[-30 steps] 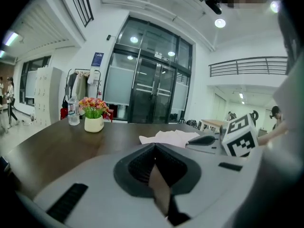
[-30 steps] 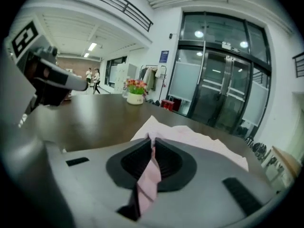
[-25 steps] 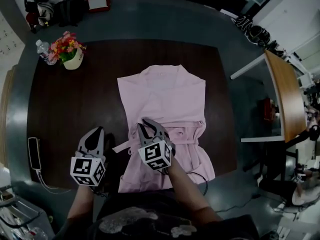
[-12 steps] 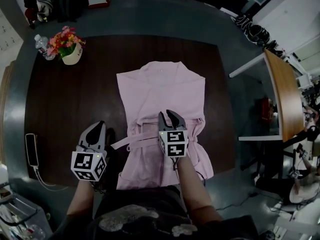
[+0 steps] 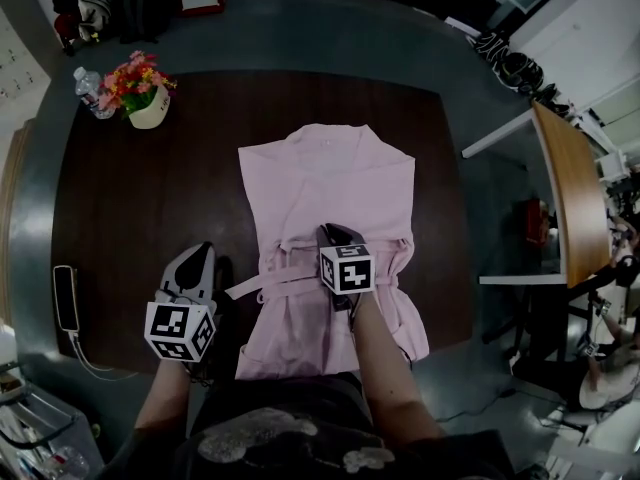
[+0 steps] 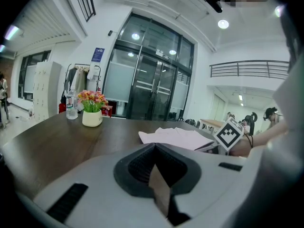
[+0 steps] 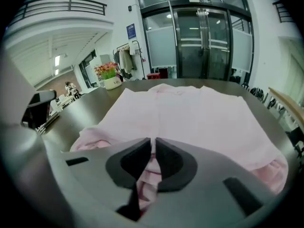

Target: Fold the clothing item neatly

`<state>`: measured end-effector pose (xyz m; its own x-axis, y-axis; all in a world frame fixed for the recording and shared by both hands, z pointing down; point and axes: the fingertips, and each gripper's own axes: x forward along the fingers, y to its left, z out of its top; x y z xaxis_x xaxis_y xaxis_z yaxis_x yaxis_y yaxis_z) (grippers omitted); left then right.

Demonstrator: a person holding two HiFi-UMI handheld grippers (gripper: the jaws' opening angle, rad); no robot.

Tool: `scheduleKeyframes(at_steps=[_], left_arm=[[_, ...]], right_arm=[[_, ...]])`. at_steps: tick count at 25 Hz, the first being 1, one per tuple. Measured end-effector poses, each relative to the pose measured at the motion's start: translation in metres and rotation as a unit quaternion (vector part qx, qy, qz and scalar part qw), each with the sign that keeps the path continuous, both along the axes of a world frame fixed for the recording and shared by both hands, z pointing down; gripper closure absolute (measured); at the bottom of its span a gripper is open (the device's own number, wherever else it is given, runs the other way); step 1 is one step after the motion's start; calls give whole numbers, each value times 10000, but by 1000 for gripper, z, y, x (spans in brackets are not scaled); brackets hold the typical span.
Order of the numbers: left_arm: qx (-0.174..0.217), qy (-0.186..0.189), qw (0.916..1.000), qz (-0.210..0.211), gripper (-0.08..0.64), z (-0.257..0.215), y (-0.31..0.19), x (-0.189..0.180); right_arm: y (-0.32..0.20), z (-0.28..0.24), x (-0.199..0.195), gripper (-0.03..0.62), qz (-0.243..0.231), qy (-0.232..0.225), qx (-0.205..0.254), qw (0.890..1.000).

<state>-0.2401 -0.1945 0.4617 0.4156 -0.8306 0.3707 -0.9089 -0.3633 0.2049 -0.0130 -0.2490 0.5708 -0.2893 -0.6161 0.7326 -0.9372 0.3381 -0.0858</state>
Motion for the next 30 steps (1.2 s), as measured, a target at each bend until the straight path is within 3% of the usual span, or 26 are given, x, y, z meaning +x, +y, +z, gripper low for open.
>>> scheduleKeyframes(at_steps=[4, 8, 13, 20, 23, 26, 28, 30], left_arm=[[31, -8, 10000, -26, 549, -1, -2, -3], [60, -8, 9999, -101, 549, -1, -5, -11], [34, 64, 9997, -216, 549, 2, -5, -21], [-145, 60, 9993, -351, 549, 16, -2, -44], [-143, 70, 9992, -356, 549, 17, -6, -49], [-131, 123, 9993, -313, 549, 17, -7, -48], [-140, 154, 9995, -243, 549, 18, -8, -46], [-158, 168, 9996, -151, 549, 20, -7, -42]], right_arm=[[-4, -27, -6, 583, -266, 413, 514, 9975], [-22, -72, -36, 583, -545, 66, 997, 9935], [-56, -90, -86, 583, -981, -327, 1102, 9885], [-66, -79, -154, 581, -1884, -208, 1276, 9735], [-56, -92, -149, 581, -1602, -534, 1383, 9759], [-43, -95, -111, 581, -903, -435, 1393, 9852], [-31, -79, -87, 581, -581, -268, 1125, 9916], [-14, -57, -80, 583, -596, -247, 723, 9953]])
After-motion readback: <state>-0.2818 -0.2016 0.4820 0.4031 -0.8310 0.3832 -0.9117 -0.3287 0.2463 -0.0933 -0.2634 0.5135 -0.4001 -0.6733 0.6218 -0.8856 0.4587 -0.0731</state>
